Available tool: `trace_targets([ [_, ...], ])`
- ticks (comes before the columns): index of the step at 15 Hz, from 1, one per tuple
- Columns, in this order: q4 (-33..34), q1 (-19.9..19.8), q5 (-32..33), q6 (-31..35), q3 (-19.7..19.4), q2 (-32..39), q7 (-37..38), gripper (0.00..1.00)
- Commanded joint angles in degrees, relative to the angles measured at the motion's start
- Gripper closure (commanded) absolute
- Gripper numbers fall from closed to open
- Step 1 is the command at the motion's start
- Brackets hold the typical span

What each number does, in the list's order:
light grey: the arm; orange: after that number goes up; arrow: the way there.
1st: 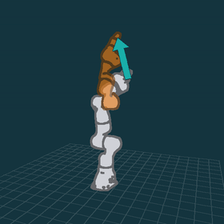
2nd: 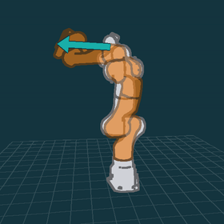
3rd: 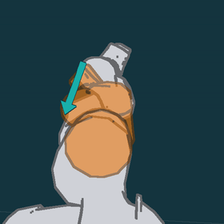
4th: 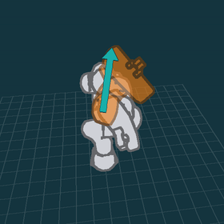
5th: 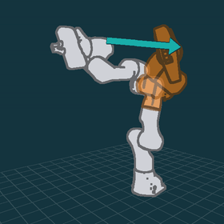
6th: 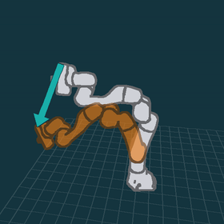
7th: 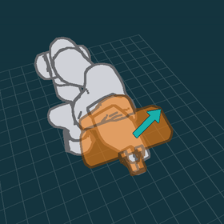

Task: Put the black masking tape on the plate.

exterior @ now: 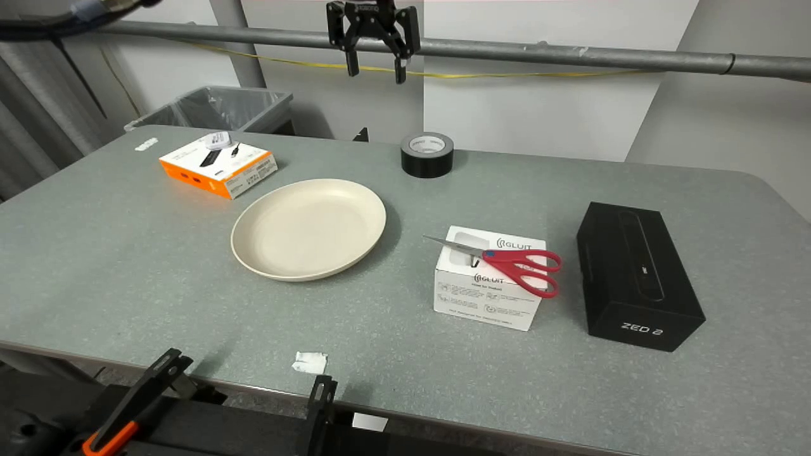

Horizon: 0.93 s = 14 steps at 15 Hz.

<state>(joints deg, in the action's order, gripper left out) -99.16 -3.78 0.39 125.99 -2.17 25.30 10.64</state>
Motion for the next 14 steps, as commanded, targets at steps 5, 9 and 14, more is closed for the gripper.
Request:
trace_targets([
  [5,11.67,2.42,1.68,3.94,-3.36,13.82,7.23,0.0],
  [9,19.39,3.44,1.53,5.28,-4.9,22.4,9.58,0.0],
  [14,28.65,4.12,0.9,5.41,-5.96,31.34,11.69,0.0],
])
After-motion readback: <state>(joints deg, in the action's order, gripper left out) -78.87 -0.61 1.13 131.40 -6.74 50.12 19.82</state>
